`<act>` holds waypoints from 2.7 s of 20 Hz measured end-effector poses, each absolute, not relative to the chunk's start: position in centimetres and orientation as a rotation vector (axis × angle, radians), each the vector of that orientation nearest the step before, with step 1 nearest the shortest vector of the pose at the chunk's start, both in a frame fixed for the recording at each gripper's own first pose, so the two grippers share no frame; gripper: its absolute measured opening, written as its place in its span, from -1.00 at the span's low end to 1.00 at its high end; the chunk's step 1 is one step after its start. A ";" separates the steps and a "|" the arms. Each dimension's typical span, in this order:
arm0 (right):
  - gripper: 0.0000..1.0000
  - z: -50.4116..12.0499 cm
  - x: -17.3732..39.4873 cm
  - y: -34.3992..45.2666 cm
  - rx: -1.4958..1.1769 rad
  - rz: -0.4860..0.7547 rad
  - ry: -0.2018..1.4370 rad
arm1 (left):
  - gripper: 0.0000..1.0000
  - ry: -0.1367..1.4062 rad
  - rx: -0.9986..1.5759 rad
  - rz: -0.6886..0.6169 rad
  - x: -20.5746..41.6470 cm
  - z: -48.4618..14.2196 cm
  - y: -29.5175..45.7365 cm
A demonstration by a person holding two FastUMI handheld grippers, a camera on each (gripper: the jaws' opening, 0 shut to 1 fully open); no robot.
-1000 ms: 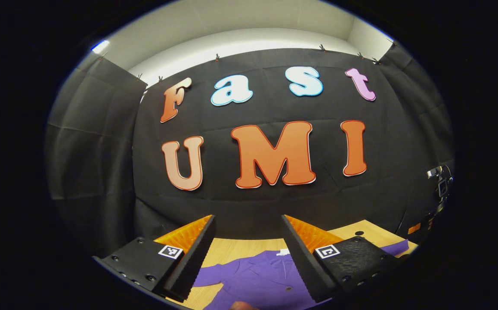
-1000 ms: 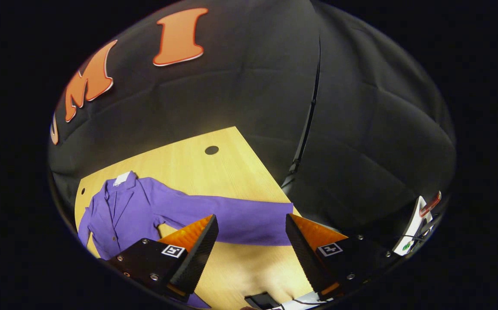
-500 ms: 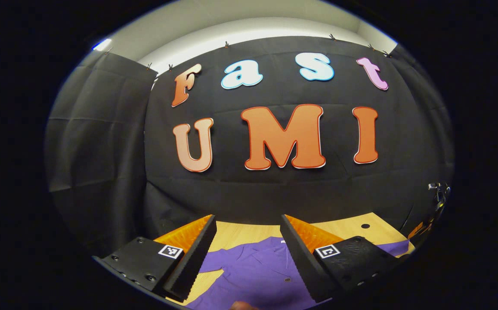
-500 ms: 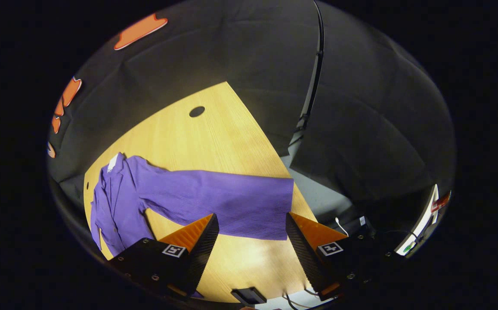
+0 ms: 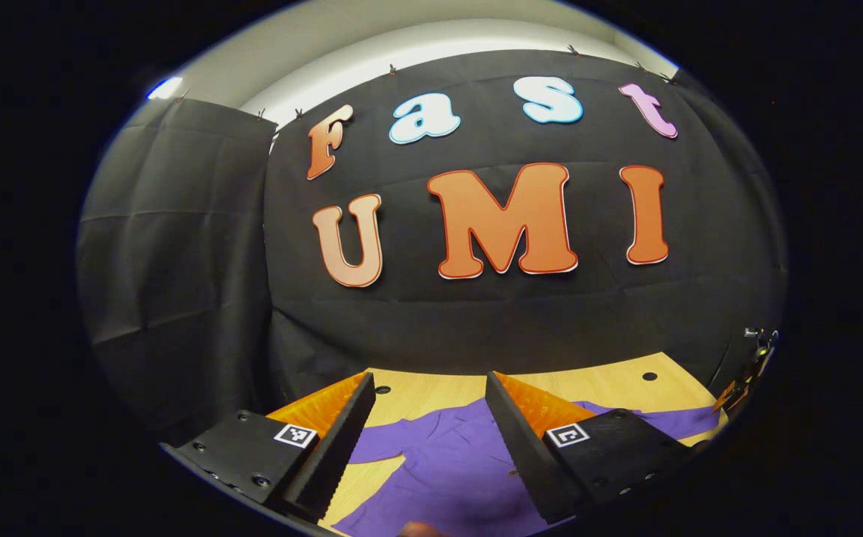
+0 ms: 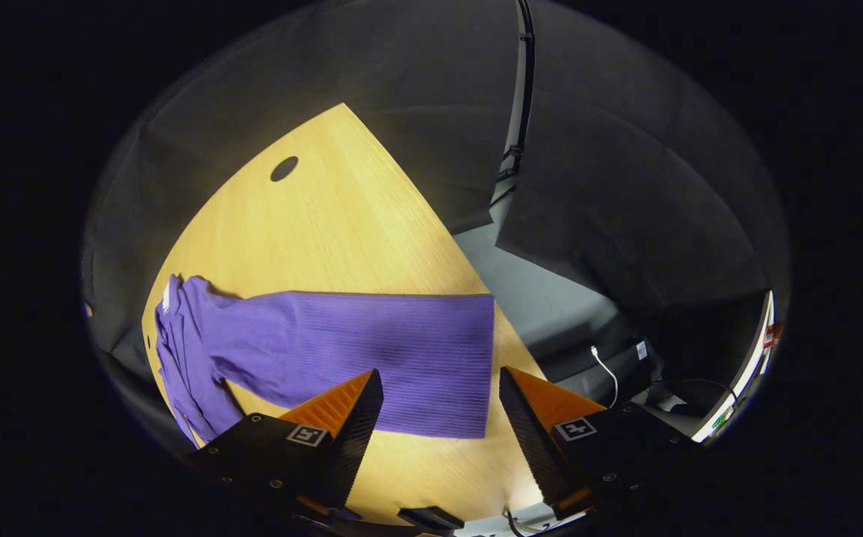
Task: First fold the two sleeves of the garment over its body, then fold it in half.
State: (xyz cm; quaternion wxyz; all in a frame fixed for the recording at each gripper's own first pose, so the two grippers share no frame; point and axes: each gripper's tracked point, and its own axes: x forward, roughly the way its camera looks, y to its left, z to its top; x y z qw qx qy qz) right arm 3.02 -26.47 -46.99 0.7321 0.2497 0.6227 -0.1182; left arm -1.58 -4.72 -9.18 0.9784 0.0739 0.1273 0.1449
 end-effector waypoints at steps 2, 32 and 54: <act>1.00 -48.0 2.9 -26.6 0.557 -0.269 1.396 | 0.92 0.266 0.165 0.288 -1.6 -9.3 -5.0; -0.94 -32.7 5.7 -15.1 0.387 -0.202 1.214 | 0.97 0.288 0.097 0.177 -0.1 -11.6 4.8; -0.94 -17.0 15.3 19.9 0.153 0.262 1.044 | 0.97 0.381 0.018 0.426 -6.8 -16.8 27.4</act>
